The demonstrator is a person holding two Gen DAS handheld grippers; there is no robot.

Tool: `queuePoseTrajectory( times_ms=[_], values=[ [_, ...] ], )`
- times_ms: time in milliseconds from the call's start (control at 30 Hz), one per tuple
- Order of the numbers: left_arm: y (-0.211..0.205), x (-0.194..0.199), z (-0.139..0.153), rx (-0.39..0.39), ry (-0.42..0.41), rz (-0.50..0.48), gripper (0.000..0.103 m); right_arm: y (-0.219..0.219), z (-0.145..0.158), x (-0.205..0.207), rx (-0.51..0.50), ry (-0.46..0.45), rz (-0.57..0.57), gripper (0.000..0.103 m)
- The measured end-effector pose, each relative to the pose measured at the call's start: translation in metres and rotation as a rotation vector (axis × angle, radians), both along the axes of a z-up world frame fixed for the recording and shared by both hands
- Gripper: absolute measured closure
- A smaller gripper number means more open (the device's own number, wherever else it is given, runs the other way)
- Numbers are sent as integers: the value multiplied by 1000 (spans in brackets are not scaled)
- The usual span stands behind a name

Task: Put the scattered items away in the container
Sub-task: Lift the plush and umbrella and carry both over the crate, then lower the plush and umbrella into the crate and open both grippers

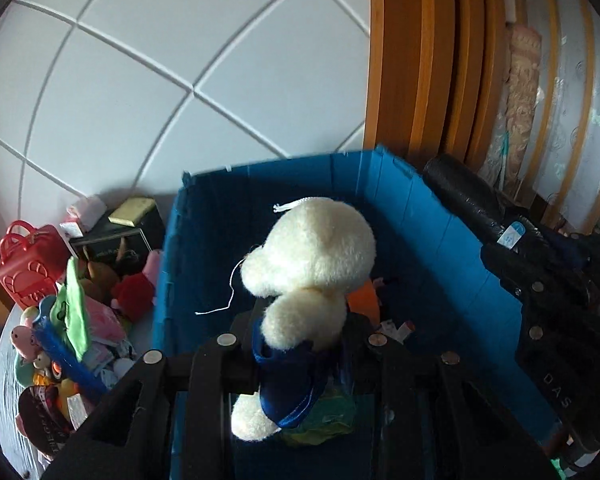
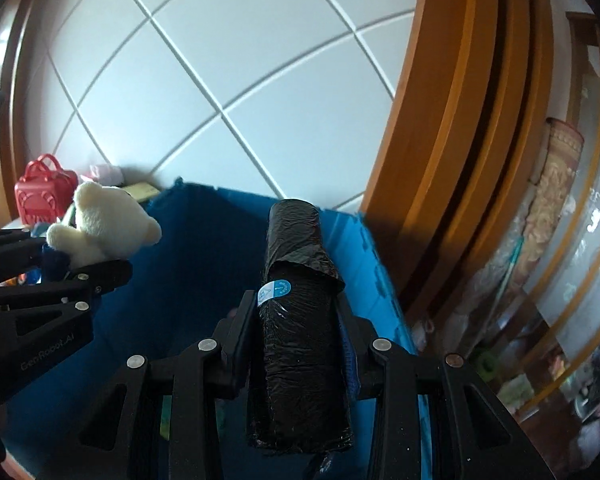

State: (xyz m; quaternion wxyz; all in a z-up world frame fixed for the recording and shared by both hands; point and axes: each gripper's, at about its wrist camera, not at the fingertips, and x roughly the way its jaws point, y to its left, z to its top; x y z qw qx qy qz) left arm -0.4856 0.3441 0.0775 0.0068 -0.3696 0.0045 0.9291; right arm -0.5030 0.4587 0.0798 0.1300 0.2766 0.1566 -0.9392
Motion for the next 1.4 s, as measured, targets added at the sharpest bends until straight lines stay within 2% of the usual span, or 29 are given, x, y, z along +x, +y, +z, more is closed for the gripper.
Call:
queuePoseTrajectory(
  times_ms=[133,300,467,567,667,800,900,1067,1167,1367,1400],
  values=[
    [16,-71,-59,-43,-204,35,76,8,-46,-63,23,-164,-4,67],
    [22,-129,-138,-105,-456,91,76,3,-115,-120,58,-401,12,67],
    [27,-148,-195,-233,-586,90,76,-8,-185,-151,149,-588,0,67],
    [23,-144,-223,-177,-680,101,76,-10,-224,-149,249,-690,-2,67],
    [32,-137,-238,-200,-712,93,76,0,-250,-146,288,-775,-28,67],
    [37,-129,-248,-176,-739,73,74,7,-261,-142,311,-806,-39,67],
    [42,-123,-257,-177,-771,62,70,9,-263,-138,315,-818,-33,67],
    [51,-113,-264,-213,-787,41,44,18,-265,-132,313,-838,-39,67],
    [55,-110,-263,-224,-779,34,33,23,-268,-129,318,-851,-44,67],
    [58,-104,-264,-240,-782,29,33,32,-269,-120,328,-867,-45,62],
    [59,-103,-263,-239,-779,28,33,34,-268,-119,324,-866,-44,57]
  ],
)
